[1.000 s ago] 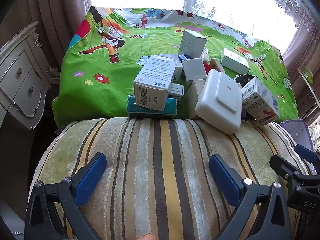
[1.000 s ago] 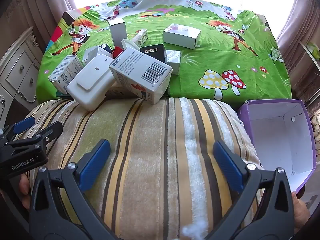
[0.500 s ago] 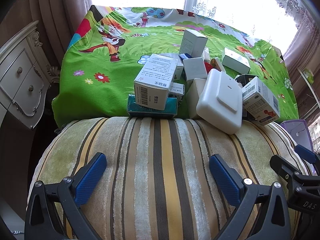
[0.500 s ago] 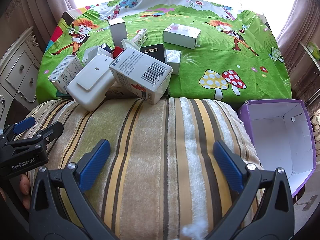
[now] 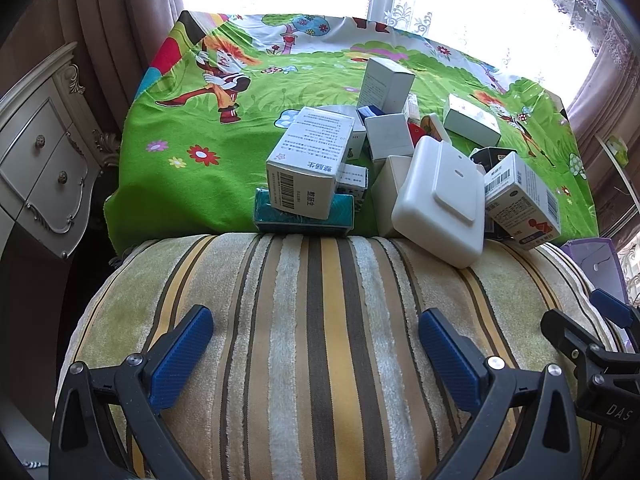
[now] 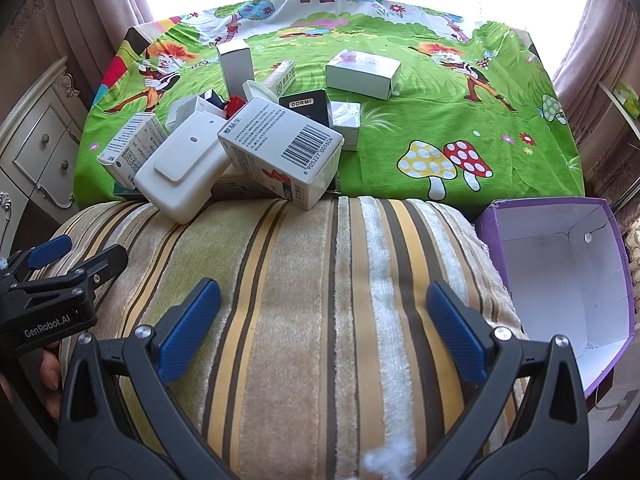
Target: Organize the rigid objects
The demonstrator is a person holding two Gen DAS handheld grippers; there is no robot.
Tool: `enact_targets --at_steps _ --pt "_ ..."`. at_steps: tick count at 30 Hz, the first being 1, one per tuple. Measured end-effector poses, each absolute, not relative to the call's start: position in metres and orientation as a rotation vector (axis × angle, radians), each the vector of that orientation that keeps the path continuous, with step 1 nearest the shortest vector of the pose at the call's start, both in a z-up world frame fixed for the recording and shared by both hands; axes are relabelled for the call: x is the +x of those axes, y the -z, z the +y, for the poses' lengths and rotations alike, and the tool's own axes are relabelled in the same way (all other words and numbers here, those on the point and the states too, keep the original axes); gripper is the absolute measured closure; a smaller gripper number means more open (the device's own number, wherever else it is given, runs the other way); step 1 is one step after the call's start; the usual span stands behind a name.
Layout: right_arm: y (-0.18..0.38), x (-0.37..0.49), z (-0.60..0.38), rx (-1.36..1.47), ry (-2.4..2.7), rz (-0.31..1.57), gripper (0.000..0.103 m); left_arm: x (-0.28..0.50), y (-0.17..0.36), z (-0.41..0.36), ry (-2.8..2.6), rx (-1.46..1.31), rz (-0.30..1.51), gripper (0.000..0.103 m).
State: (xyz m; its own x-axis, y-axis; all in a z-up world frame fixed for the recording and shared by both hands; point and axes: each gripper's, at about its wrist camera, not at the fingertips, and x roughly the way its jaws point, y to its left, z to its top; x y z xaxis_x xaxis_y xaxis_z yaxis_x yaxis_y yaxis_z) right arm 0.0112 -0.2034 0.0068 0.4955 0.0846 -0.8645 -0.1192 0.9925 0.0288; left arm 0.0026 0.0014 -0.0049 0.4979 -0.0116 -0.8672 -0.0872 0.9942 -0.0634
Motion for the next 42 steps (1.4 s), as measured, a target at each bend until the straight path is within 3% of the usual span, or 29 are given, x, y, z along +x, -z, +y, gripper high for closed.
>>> enact_targets --at_steps 22,31,39,42 --pt "-0.007 0.013 -0.201 -0.049 -0.124 1.048 0.000 0.004 0.004 0.002 -0.047 -0.115 1.062 0.000" --pt "-0.010 0.022 -0.216 0.009 -0.219 1.111 0.000 -0.002 -0.014 0.014 0.038 -0.210 0.984 0.000" --pt "-0.023 0.027 -0.214 0.046 -0.327 1.066 0.000 0.039 -0.035 0.017 0.003 -0.075 0.926 0.000" --pt "-0.033 0.033 -0.214 0.053 -0.349 1.014 0.000 0.060 -0.029 0.024 -0.010 -0.062 0.958 0.006"
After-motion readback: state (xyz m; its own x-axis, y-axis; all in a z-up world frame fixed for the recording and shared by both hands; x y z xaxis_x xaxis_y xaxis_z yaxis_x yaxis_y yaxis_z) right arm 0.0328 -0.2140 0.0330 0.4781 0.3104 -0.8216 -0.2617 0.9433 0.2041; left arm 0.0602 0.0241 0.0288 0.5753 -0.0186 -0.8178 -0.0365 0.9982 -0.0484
